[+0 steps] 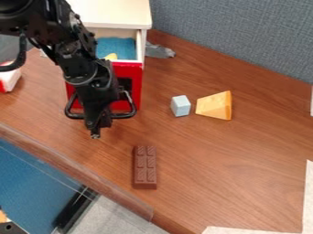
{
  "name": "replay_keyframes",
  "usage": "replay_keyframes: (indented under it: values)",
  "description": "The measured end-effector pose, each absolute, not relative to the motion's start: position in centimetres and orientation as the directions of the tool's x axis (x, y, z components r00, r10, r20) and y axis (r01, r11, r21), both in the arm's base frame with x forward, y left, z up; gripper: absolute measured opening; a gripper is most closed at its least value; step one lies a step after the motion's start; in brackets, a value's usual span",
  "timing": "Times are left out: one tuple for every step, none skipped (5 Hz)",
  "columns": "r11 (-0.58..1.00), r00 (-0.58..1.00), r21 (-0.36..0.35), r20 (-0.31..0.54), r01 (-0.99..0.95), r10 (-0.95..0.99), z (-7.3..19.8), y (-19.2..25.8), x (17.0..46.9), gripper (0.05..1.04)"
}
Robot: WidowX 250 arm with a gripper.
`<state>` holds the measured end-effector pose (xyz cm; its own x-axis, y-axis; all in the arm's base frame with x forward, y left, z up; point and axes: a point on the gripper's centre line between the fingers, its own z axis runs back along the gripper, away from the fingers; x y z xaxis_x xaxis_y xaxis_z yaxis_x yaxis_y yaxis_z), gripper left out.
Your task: Open the red drawer
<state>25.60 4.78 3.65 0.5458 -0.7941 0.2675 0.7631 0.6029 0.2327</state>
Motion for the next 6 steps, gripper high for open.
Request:
replay_keyframes:
  values:
    - [0.607, 0.549, 0.224, 0.272, 0.763, -0.79, 3.9, 4.6, 25.4, 0.152]
    - [0.593, 0.541, 0.218, 0.256, 0.775, -0.801, 3.8, 4.4, 25.2, 0.374]
    - [0.586, 0.539, 0.202, 0.245, 0.785, -0.806, 3.9, 4.2, 25.1, 0.691]
    - [0.573, 0.526, 0.182, 0.252, 0.799, -0.812, 5.0, 4.3, 24.9, 0.967]
    - [0.606, 0.557, 0.169, 0.262, 0.777, -0.788, 7.4, 5.9, 24.0, 1.005]
    - [0.691, 0.665, 0.105, 0.204, 0.715, -0.718, 9.5, 8.6, 22.1, 1.0]
